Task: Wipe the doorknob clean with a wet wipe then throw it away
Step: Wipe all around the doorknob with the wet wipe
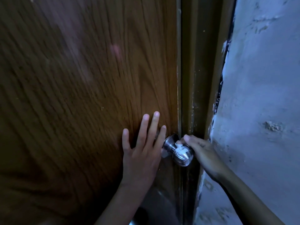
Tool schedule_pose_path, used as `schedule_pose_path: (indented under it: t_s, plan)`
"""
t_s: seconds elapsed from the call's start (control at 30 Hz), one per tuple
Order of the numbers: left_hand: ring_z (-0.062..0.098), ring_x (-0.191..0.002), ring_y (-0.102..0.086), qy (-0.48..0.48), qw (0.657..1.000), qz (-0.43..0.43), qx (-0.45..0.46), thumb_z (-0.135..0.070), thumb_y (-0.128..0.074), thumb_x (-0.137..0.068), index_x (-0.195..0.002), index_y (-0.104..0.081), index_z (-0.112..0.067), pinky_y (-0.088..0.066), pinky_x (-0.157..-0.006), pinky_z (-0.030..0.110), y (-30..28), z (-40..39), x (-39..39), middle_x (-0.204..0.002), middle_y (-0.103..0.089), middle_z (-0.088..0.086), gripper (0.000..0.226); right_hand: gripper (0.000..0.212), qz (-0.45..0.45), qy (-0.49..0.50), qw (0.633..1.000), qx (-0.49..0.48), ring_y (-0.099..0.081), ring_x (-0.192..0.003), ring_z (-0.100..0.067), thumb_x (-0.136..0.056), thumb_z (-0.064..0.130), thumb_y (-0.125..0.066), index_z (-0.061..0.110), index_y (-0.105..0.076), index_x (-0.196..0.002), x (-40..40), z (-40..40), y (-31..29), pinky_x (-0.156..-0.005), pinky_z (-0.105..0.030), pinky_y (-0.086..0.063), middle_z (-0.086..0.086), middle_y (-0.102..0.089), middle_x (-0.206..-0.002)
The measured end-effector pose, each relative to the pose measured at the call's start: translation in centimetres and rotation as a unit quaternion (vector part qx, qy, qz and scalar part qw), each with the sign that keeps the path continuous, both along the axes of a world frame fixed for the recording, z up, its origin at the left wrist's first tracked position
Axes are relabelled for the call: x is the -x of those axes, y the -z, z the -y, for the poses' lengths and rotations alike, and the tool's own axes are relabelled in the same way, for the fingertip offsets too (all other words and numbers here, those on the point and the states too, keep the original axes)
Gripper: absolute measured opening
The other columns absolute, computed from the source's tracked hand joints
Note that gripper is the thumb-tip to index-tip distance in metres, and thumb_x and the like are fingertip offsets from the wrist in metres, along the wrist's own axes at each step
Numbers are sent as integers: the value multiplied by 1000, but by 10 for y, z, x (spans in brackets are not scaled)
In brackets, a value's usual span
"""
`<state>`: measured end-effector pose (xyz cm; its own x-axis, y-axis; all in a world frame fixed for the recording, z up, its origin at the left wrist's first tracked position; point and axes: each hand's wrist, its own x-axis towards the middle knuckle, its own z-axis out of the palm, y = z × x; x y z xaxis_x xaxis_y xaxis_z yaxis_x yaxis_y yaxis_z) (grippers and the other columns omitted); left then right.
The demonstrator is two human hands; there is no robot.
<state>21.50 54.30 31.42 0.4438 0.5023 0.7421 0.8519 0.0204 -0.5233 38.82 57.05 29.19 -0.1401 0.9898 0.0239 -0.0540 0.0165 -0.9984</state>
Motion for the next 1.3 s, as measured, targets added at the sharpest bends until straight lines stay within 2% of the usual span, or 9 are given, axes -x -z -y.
schedule_pose_path:
  t_s: [0.13, 0.27, 0.47, 0.63, 0.77, 0.93, 1.07, 1.2, 1.3]
  plan:
    - [23, -134, -24, -3, 1000, 2, 6, -54, -67, -70, -126, -47, -26, -3, -105, 54, 0, 0, -1, -147, -25, 3, 66, 22, -64, 74, 994, 54, -63, -78, -26, -84, 25, -60, 9, -72, -74, 1, -2, 5, -76, -37, -47, -18, -69, -82]
    - [23, -134, -25, -11, 1000, -1, 7, -51, -70, -69, -126, -47, -27, -4, -104, 54, 0, 0, -1, -147, -25, 3, 66, 15, -48, 86, 990, 96, -65, -69, -17, -82, 19, -64, 11, -71, -71, 5, -3, 0, -66, -28, -49, -8, -71, -75]
    - [24, -133, -26, -11, 1000, -7, 0, -51, -70, -68, -126, -46, -26, -5, -103, 55, 1, -2, 0, -146, -26, 4, 67, 26, 183, 77, 969, -148, -63, -71, -5, -77, 6, -65, 28, -66, -63, 8, 5, -11, -62, -13, -47, 1, -69, -78]
    - [25, -134, -24, -6, 1000, -3, 6, -51, -71, -69, -127, -45, -25, -4, -104, 55, 1, -1, -1, -147, -25, 5, 69, 20, 50, 115, 992, -24, -61, -53, 2, -80, 4, -62, 15, -70, -66, 2, 0, -8, -47, -10, -47, -5, -71, -73]
    - [25, -133, -24, -4, 1000, 0, 7, -52, -72, -66, -126, -47, -25, -4, -103, 55, 0, -2, -1, -146, -25, 5, 70, 20, 122, 113, 981, -96, -63, -60, 1, -79, 7, -64, 21, -70, -67, 5, 0, -5, -52, -10, -48, 6, -70, -72]
    - [25, -132, -24, -12, 1000, -9, 6, -55, -72, -66, -125, -50, -26, -4, -102, 54, 0, -1, 0, -145, -25, 5, 69, 7, 334, 7, 876, -348, -59, -85, 6, -80, 13, -66, 17, -68, -84, 6, 14, 0, -75, -10, -46, 8, -64, -89]
    - [25, -133, -23, -16, 1000, -11, 4, -55, -70, -68, -126, -46, -26, -3, -103, 54, 0, -1, 0, -146, -25, 5, 69, 19, 443, 17, 762, -473, -65, -97, -15, -72, 10, -73, 8, -70, -91, 5, 21, 9, -90, -23, -48, -8, -72, -98]
    - [25, -134, -22, -15, 1000, -9, 6, -54, -68, -70, -128, -43, -25, -4, -103, 54, 1, -1, 0, -147, -24, 6, 70, 9, 283, 62, 882, -371, -58, -88, 7, -76, 3, -69, 10, -70, -80, 5, 14, 8, -77, -1, -42, 4, -67, -88]
    - [25, -134, -23, -14, 1000, -5, 5, -54, -69, -70, -128, -43, -25, -4, -103, 54, 1, -1, 0, -147, -26, 5, 69, 19, 141, 127, 966, -178, -63, -68, 4, -79, 4, -65, 21, -69, -70, 6, 2, 3, -56, -7, -47, 10, -69, -76]
